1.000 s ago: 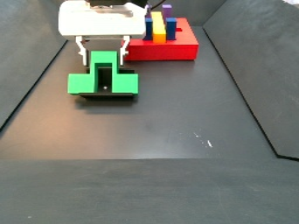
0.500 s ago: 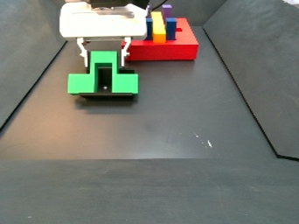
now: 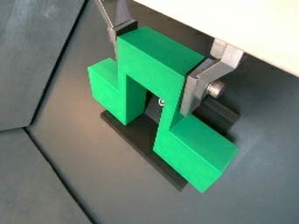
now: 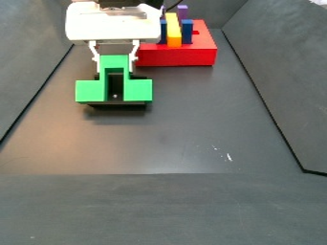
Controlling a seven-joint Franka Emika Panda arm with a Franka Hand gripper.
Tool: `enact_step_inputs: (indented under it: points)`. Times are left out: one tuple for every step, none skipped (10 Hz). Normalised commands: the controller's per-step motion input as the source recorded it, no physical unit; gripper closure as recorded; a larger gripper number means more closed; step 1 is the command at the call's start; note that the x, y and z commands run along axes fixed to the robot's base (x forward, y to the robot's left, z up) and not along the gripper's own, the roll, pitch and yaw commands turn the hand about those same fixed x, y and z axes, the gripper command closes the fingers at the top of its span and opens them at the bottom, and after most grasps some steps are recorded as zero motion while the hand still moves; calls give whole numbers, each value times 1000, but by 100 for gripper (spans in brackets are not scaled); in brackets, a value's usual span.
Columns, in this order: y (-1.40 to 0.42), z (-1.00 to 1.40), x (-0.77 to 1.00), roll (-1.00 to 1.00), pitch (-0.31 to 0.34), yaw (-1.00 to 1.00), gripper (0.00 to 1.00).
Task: Pick up the green object. Move up. Place the green object on the fixture. Regrasp the green object. Move to above the board. Insert the green object.
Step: Regrasp the green object.
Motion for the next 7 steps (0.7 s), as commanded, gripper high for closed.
enact_step_inputs:
  points:
    - [0,0,0,0,0,0,100]
    - [0,0,0,0,0,0,100]
    - [0,0,0,0,0,0,100]
    - [0,0,0,0,0,0,100]
    - [0,0,0,0,0,0,100]
    - [0,0,0,0,0,0,100]
    - [0,0,0,0,0,0,100]
